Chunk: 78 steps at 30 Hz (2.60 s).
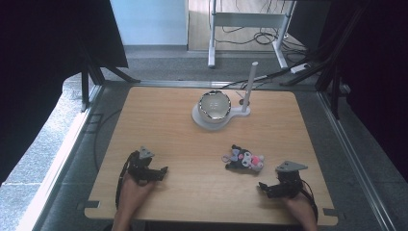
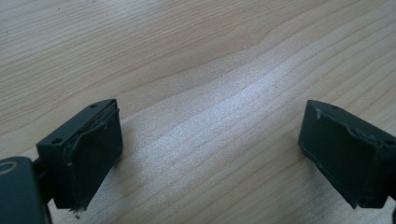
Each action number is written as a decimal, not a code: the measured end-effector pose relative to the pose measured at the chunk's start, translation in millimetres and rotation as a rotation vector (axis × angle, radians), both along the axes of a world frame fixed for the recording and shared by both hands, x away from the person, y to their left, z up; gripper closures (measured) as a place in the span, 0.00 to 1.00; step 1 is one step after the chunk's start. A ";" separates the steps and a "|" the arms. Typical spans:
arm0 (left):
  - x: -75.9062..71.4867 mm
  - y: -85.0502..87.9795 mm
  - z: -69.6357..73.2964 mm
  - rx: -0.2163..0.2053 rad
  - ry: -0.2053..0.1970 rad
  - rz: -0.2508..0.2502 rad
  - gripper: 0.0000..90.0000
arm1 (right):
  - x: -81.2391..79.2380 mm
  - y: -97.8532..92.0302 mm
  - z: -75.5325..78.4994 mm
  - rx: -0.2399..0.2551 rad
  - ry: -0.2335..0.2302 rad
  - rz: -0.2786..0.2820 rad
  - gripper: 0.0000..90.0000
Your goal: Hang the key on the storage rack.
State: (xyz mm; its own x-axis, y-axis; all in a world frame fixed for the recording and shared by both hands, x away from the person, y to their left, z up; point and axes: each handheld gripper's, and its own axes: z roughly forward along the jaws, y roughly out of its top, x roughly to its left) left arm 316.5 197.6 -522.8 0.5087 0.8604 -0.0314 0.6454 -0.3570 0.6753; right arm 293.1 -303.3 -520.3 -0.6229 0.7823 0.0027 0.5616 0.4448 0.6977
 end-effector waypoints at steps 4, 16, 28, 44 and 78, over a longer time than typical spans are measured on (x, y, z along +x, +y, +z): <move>0.0 0.0 0.0 0.000 0.000 0.000 0.07 | 0.0 0.0 0.0 0.000 0.000 0.000 0.00; 0.0 0.0 0.0 0.000 0.000 0.000 0.07 | 0.0 0.0 -0.1 0.001 -0.001 0.000 0.00; 0.0 0.0 0.0 0.000 0.000 0.000 0.07 | 0.0 -0.2 0.1 0.002 0.000 0.001 0.00; 0.0 0.0 0.0 0.000 0.000 0.000 0.07 | 4.7 -4.7 10.5 -0.035 0.035 0.035 0.03; -0.4 -0.2 0.0 0.000 0.000 0.003 0.07 | 48.1 18.7 36.8 -0.194 0.162 0.201 0.05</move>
State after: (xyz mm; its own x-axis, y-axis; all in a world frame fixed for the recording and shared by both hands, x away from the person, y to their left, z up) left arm 316.2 197.4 -522.7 0.5060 0.8620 -0.0309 0.6463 -0.3552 0.6753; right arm 341.1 -284.7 -483.5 -0.7689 0.6390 -0.0229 0.5456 0.6744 0.4975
